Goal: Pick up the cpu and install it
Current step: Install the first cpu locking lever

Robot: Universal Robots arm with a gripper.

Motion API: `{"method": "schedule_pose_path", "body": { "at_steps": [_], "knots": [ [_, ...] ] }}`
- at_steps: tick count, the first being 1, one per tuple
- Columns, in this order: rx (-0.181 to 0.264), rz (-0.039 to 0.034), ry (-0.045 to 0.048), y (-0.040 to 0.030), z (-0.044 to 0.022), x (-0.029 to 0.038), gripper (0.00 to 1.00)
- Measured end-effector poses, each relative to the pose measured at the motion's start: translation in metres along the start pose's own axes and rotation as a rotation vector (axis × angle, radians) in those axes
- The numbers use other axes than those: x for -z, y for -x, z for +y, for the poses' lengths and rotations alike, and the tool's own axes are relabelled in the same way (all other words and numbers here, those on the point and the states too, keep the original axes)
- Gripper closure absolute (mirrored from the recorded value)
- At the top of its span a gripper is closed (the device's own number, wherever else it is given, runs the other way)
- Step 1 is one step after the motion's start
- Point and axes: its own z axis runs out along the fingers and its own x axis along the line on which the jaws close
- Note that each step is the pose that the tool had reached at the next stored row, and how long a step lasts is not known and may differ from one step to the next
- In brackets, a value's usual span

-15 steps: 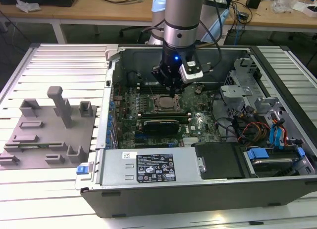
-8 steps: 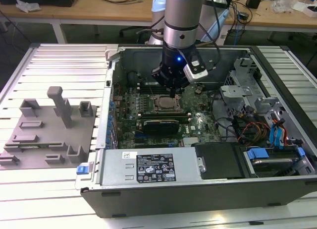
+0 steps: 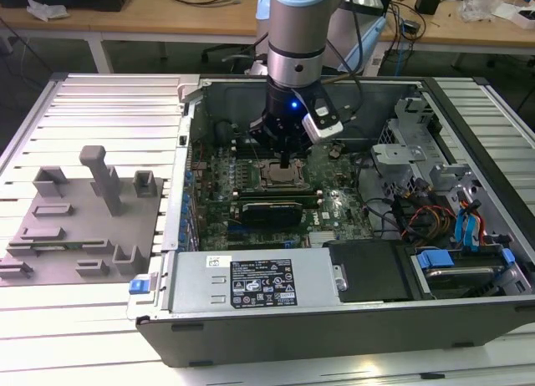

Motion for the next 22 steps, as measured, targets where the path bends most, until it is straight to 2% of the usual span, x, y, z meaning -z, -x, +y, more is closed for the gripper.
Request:
{"method": "schedule_pose_path", "body": {
  "at_steps": [10,15,20,22],
  "knots": [
    [0.0,0.0,0.0,-0.001,0.0,0.0001,0.89],
    [0.0,0.0,-0.0001,-0.0009,-0.0001,0.0041,0.89],
    [0.0,0.0,0.0,-0.0007,-0.0001,0.011,0.89],
    [0.0,-0.0002,0.0002,-0.0007,-0.0001,0.0113,0.89]
  ]
}}
